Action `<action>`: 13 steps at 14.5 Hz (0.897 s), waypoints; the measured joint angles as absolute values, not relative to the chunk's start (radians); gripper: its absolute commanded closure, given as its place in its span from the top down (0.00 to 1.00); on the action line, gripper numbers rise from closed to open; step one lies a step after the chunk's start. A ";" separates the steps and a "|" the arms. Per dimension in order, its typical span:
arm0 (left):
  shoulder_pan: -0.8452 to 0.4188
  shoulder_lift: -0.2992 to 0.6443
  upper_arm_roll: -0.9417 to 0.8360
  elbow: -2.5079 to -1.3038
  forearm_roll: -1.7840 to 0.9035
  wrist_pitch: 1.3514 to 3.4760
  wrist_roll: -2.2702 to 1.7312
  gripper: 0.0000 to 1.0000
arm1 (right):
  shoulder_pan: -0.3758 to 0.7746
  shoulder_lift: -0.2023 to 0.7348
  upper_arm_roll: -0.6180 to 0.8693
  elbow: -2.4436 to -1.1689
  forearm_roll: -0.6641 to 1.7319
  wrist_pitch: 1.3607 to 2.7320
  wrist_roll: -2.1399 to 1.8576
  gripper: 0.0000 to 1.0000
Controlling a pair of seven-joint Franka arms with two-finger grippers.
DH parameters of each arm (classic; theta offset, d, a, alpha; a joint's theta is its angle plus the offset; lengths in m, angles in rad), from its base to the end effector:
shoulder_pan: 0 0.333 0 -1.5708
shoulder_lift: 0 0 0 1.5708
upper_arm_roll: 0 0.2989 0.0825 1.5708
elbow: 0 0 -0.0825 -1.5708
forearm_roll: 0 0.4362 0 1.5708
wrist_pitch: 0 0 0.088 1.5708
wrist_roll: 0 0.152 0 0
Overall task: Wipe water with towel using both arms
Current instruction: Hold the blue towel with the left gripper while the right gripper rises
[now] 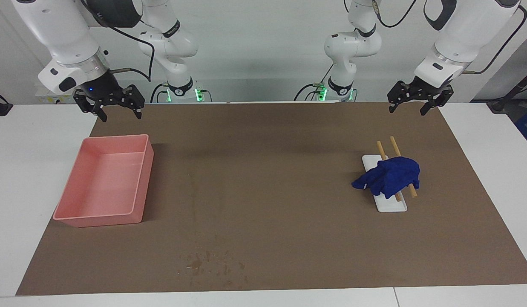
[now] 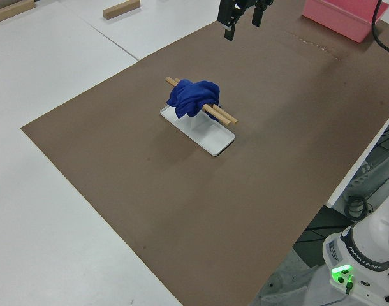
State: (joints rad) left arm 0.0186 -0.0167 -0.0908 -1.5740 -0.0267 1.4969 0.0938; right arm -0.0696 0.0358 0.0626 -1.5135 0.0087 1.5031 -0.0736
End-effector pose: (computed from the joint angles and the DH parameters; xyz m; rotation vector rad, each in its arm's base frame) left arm 0.5894 -0.0472 0.5646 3.1035 -0.2599 -0.0938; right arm 0.6083 -0.0034 0.5648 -3.1262 -0.1048 0.0714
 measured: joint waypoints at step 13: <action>0.059 -0.037 -0.081 -1.897 0.125 2.078 0.030 1.00 | -0.067 0.021 0.070 -1.561 0.187 1.503 0.269 1.00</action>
State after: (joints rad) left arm 0.0586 -0.0368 -0.0808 -1.8965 0.1250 2.0781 0.0302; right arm -0.0674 0.0212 0.0698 -1.5613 0.1867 1.5026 0.2694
